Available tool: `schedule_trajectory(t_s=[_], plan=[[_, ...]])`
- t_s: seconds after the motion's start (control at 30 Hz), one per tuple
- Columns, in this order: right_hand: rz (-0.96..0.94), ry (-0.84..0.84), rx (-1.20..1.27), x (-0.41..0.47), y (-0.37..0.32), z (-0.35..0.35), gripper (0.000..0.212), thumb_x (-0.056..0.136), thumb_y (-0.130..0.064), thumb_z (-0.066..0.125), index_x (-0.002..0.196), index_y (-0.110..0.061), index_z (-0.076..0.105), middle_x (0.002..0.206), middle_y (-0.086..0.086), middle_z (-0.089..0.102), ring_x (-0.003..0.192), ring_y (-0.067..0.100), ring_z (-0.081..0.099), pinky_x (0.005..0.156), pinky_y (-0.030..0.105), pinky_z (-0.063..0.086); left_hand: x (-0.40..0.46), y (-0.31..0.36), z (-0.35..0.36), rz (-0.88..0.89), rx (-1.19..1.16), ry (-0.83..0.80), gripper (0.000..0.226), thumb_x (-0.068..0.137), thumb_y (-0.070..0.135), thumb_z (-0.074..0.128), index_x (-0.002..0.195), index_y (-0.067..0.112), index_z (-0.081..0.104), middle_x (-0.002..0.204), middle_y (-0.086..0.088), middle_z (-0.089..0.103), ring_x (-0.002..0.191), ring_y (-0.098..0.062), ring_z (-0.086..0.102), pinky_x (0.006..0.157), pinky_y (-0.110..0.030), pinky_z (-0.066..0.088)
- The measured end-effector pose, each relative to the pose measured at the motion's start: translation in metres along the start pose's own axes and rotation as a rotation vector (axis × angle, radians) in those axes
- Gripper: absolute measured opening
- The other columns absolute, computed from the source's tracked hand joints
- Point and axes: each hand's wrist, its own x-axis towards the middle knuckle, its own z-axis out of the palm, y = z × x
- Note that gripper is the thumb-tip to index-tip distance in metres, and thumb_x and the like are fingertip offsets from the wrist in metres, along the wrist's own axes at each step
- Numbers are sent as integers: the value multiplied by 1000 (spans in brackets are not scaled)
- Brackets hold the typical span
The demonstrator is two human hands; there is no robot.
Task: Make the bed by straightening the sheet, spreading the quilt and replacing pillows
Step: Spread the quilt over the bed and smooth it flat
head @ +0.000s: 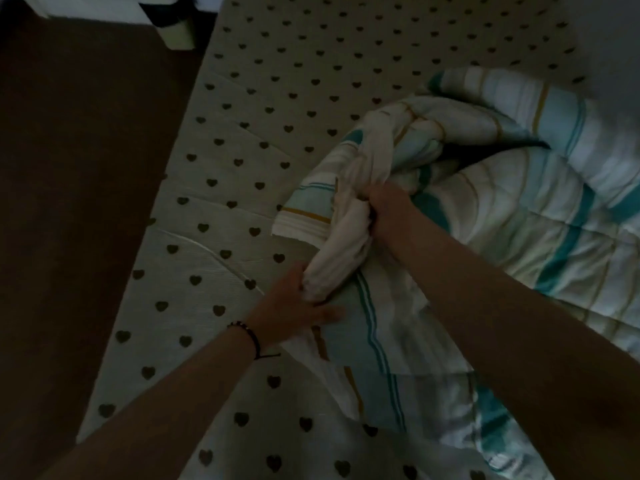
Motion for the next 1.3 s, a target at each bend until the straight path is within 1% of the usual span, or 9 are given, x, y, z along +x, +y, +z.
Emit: schedule_trajectory(t_s=[0.2, 0.37, 0.47, 0.53, 0.63, 0.8, 0.97, 1.1, 1.3], plan=[[3, -99, 293, -8, -27, 128, 36, 92, 6, 42, 123, 3, 60, 105, 17, 65, 99, 35, 64, 82, 42, 57, -28, -61, -135, -426, 71, -245, 90, 40, 52, 87, 121, 20, 65, 113, 2, 69, 106, -19, 63, 100, -41, 49], [-66, -288, 284, 5, -25, 210, 30, 95, 8, 46, 120, -1, 60, 100, 13, 67, 88, 25, 67, 75, 34, 59, -33, -105, -213, -497, -103, 112, 11, 80, 17, 76, 85, 18, 66, 80, 3, 65, 76, -14, 60, 59, -18, 45], [-111, -344, -41, 25, -15, 238, 30, 98, -1, 50, 126, -5, 59, 94, 3, 63, 82, 12, 60, 70, 22, 52, -31, -149, -236, -534, 161, 304, 36, 83, 45, 64, 97, 13, 66, 86, -3, 61, 83, -20, 59, 67, -26, 45], [-127, -293, -264, 39, 3, 252, 36, 101, -3, 47, 136, 3, 50, 94, 2, 57, 77, 7, 49, 66, 17, 41, -33, -174, -238, -555, 407, 344, 31, 93, 30, 56, 115, 8, 61, 90, -4, 59, 86, -21, 57, 69, -29, 43], [-80, -256, -335, 49, 45, 252, 42, 102, -14, 53, 142, -10, 45, 117, 5, 54, 82, 11, 55, 65, 16, 47, -34, -210, -229, -569, 225, 351, 20, 93, 19, 59, 111, 11, 61, 103, -7, 61, 95, -23, 56, 85, -35, 46], [-192, -204, -737, 63, 119, 235, 26, 102, -21, 45, 123, -16, 61, 109, 1, 57, 100, 19, 54, 82, 26, 43, -34, -288, -197, -708, 345, 138, 49, 100, 9, 39, 148, 9, 33, 149, -13, 39, 135, -28, 39, 111, -35, 32], [-119, -265, -860, 81, 188, 212, 32, 104, -14, 37, 120, -2, 61, 100, 10, 62, 88, 23, 57, 76, 28, 46, -22, -326, -151, -725, 229, 88, 43, 97, 26, 52, 136, 8, 47, 130, -14, 55, 115, -30, 54, 97, -37, 44], [-59, -258, -834, 98, 206, 208, 37, 104, -18, 37, 137, -13, 53, 134, 10, 55, 117, 28, 55, 92, 29, 45, 4, -332, -142, -647, 186, 153, 50, 92, 40, 59, 122, 1, 56, 114, -17, 63, 100, -32, 61, 86, -39, 49], [-63, -270, -995, 99, 248, 201, 37, 100, -26, 45, 136, -24, 48, 134, 4, 51, 126, 23, 47, 105, 33, 39, 13, -334, -138, -620, 122, 161, 56, 90, 38, 64, 133, 5, 51, 129, -12, 56, 112, -33, 56, 92, -38, 45]])
